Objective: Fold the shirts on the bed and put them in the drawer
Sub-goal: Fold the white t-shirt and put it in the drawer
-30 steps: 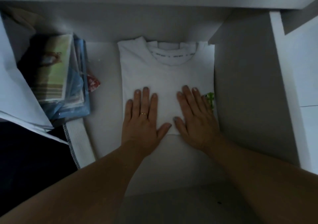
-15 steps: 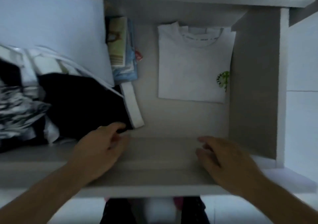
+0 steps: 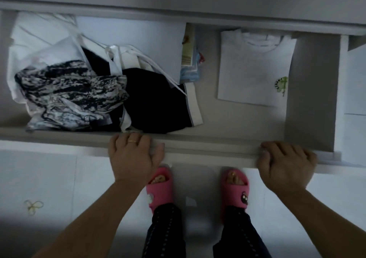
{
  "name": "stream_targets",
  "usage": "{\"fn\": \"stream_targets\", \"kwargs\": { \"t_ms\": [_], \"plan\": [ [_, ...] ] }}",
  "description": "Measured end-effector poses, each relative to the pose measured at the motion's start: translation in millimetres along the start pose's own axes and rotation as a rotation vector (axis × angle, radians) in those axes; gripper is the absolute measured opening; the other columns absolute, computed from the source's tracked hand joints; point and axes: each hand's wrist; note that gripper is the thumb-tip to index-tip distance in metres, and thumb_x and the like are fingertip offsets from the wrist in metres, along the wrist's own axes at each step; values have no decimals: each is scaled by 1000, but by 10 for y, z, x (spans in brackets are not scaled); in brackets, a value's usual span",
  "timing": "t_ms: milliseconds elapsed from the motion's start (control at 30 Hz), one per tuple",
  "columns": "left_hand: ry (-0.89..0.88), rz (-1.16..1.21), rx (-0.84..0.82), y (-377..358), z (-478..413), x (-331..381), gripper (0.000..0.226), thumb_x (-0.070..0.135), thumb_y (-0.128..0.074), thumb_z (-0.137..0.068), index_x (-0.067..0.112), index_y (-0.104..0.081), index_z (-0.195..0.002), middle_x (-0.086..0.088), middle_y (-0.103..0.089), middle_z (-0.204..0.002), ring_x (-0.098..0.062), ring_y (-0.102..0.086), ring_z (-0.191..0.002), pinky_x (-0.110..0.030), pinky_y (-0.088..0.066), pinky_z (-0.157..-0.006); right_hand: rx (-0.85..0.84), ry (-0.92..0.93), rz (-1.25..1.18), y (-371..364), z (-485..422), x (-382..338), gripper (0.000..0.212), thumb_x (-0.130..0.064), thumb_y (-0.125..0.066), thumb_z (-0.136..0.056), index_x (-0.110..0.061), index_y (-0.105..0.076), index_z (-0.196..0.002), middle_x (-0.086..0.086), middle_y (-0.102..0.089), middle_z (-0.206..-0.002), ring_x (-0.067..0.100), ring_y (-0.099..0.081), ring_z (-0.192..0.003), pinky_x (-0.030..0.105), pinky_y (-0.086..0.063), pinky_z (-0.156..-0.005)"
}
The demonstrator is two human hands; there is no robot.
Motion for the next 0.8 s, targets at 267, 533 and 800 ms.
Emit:
{"fn": "stream_targets", "kwargs": {
  "t_ms": [267, 533, 800],
  "plan": [
    [61, 157, 15, 133, -811, 19, 58, 48, -33, -87, 4, -66, -105, -23, -63, -106, -39, -55, -107, -55, -32, -97, 51, -174, -88, 33, -836, -128, 46, -35, -31, -88, -2, -63, -95, 26, -60, -97, 42, -52, -95, 48, -35, -87],
    [312, 289, -35, 314, -448, -256, 67, 52, -26, -86, 14, -42, -137, -23, -44, -135, -40, -38, -127, -59, -24, -101, -196, 249, -313, 123, -1100, -688, 16, -15, -63, -81, -2, -58, -90, 16, -60, -81, 37, -55, -82, 39, -41, -70],
    [662, 491, -198, 493, 361, -408, 70, 55, -26, -82, 17, -39, -139, -17, -52, -130, -34, -42, -125, -50, -33, -99, -559, 181, -147, 124, -1966, -708, 55, -29, -62, -85, -14, -39, -133, 7, -49, -133, 32, -32, -126, 45, -27, -102]
  ]
}}
Point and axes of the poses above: each hand's wrist, its own z-axis away from the middle knuckle, its own y-axis out of the back of the hand, x = y × z
